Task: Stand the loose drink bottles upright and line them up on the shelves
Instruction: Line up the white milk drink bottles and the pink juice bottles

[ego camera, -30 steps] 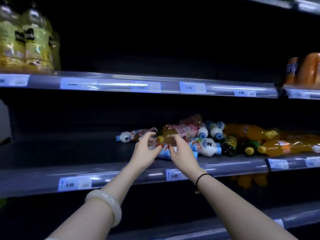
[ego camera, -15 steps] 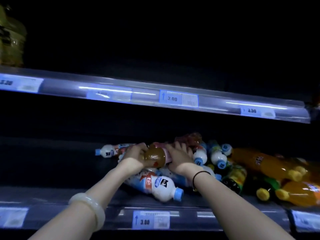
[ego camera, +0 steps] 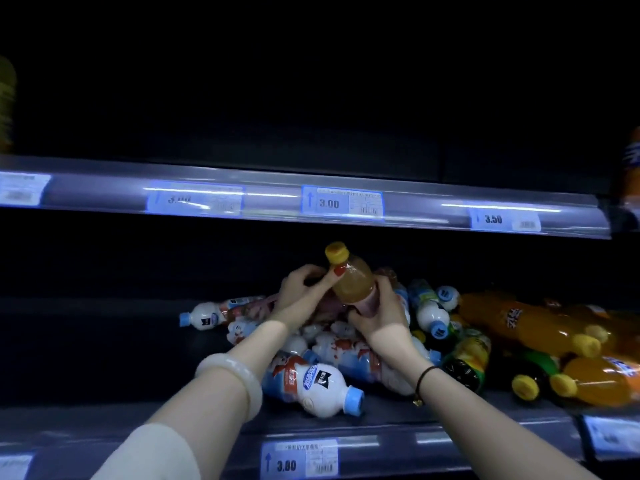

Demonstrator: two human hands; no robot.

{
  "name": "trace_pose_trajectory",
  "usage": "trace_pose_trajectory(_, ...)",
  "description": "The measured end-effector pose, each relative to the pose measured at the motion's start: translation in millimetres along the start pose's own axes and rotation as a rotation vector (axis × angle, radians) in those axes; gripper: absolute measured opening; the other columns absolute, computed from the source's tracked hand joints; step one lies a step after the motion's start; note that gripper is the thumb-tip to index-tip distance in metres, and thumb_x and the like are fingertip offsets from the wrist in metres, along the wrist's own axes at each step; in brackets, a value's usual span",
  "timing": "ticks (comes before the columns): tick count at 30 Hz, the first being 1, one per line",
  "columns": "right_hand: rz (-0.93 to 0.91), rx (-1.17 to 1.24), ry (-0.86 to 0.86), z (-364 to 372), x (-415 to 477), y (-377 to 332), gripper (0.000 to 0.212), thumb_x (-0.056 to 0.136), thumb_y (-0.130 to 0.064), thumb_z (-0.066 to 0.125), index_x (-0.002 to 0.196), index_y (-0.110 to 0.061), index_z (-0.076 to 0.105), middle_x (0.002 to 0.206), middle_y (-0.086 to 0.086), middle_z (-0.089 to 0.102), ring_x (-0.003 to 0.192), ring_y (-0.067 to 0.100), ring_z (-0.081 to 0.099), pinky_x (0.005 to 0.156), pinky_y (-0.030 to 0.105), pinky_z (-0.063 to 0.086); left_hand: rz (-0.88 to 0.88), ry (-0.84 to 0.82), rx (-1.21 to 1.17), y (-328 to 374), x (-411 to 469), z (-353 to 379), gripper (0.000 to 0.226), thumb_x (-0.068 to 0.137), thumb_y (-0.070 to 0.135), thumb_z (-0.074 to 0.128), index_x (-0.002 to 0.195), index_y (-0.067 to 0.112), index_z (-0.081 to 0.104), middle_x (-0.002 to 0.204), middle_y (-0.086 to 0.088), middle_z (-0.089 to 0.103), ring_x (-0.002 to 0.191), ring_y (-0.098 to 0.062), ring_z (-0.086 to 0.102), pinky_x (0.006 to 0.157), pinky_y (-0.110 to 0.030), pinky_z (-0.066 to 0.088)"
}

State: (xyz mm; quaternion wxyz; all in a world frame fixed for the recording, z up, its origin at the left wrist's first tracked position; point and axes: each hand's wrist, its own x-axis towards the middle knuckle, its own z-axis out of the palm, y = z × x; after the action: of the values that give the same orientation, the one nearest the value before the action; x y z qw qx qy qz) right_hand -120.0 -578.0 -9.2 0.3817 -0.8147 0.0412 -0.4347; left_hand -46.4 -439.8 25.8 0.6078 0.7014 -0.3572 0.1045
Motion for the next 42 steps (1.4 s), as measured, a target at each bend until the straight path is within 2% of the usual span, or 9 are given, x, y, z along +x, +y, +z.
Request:
trace_pose_trajectory(7,-0.019,-0.349,-0.027,-6.7,19.0,-2.0,0.066,0.068,-0.032,0.073,0.127,-0.021,0.047,0.122,0.006,0.051,0.116,0.029,0.045,0.093,0.044,0.043,0.097,0.436,-0.001,-27.7,19.2,-1.0,0.055,0.076,0.050,0.038,0.080,0.002,0.065,0.079,-0.018,0.066,0.076,-0.021,0.058,0.072,-0.034,0.045)
trace_pose_trajectory(10,-0.016,-0.449,-0.036,-7.1,20.7,-5.1,0.064,0.070,-0.037,0.071,0.127,-0.024,0.047,0.122,0.004,0.050,0.117,0.029,0.044,0.092,0.044,0.042,-0.158,0.122,0.444,-44.7,34.2,-9.7,0.060,0.067,0.062,0.047,0.104,0.017,0.064,0.102,-0.014,0.069,0.094,-0.031,0.065,0.083,-0.039,0.052)
trace_pose_trajectory(14,-0.002,-0.499,-0.041,0.4,21.8,-8.5,0.067,0.066,-0.046,0.071,0.126,-0.026,0.048,0.121,0.003,0.053,0.116,0.028,0.046,0.093,0.044,0.043,-0.092,-0.337,1.084,-48.1,41.4,16.4,0.069,0.066,0.064,0.067,0.122,0.025,0.057,0.124,-0.008,0.060,0.117,-0.029,0.054,0.099,-0.041,0.042)
trace_pose_trajectory(17,0.004,-0.546,-0.058,2.9,17.3,-4.8,0.071,0.067,-0.046,0.071,0.131,-0.029,0.046,0.125,0.002,0.053,0.120,0.028,0.046,0.095,0.042,0.042,-0.031,-0.331,1.204,-53.4,45.1,28.1,0.067,0.076,0.057,0.063,0.133,0.025,0.047,0.135,-0.005,0.052,0.127,-0.026,0.040,0.104,-0.044,0.028)
trace_pose_trajectory(23,0.077,-0.538,-0.024,-0.5,18.8,0.3,0.068,0.067,-0.044,0.070,0.129,-0.027,0.048,0.130,0.002,0.052,0.124,0.028,0.043,0.097,0.042,0.042,0.017,-0.248,1.270,-38.2,42.2,13.7,0.052,0.078,0.049,0.064,0.119,0.019,0.056,0.128,-0.009,0.055,0.122,-0.028,0.047,0.098,-0.041,0.035)
trace_pose_trajectory(29,0.157,-0.505,0.002,0.7,19.7,-2.6,0.068,0.068,-0.042,0.073,0.130,-0.025,0.049,0.132,0.005,0.050,0.125,0.030,0.044,0.097,0.042,0.040,-0.102,-0.154,1.039,-17.5,29.6,-27.7,0.048,0.063,0.047,0.073,0.106,0.025,0.066,0.108,-0.003,0.067,0.103,-0.025,0.062,0.089,-0.036,0.048)
trace_pose_trajectory(37,0.143,-0.517,-0.033,0.9,15.5,-17.5,0.067,0.068,-0.043,0.071,0.128,-0.025,0.050,0.129,0.008,0.052,0.123,0.032,0.044,0.098,0.044,0.041,-0.551,0.097,-0.044,-22.9,-2.2,-52.0,0.063,0.066,0.039,0.080,0.112,0.001,0.062,0.091,-0.013,0.069,0.078,-0.025,0.067,0.074,-0.031,0.054)
trace_pose_trajectory(40,0.159,-0.394,-0.020,-0.1,13.9,-28.5,0.064,0.056,-0.050,0.065,0.113,-0.023,0.059,0.112,0.007,0.062,0.109,0.032,0.055,0.090,0.040,0.047,-0.643,0.029,-0.416,-25.6,-9.3,-58.9,0.080,0.059,0.044,0.081,0.124,0.005,0.055,0.103,-0.018,0.070,0.085,-0.030,0.071,0.078,-0.043,0.057)
trace_pose_trajectory(42,0.188,-0.247,-0.018,-0.2,9.2,-36.6,0.053,0.057,-0.046,0.068,0.104,-0.023,0.061,0.096,0.002,0.067,0.094,0.026,0.060,0.080,0.033,0.049,-0.656,-0.065,-0.517,-16.8,-17.6,-62.8,0.058,0.074,0.036,0.074,0.121,0.007,0.056,0.108,-0.018,0.068,0.090,-0.030,0.069,0.080,-0.043,0.056)
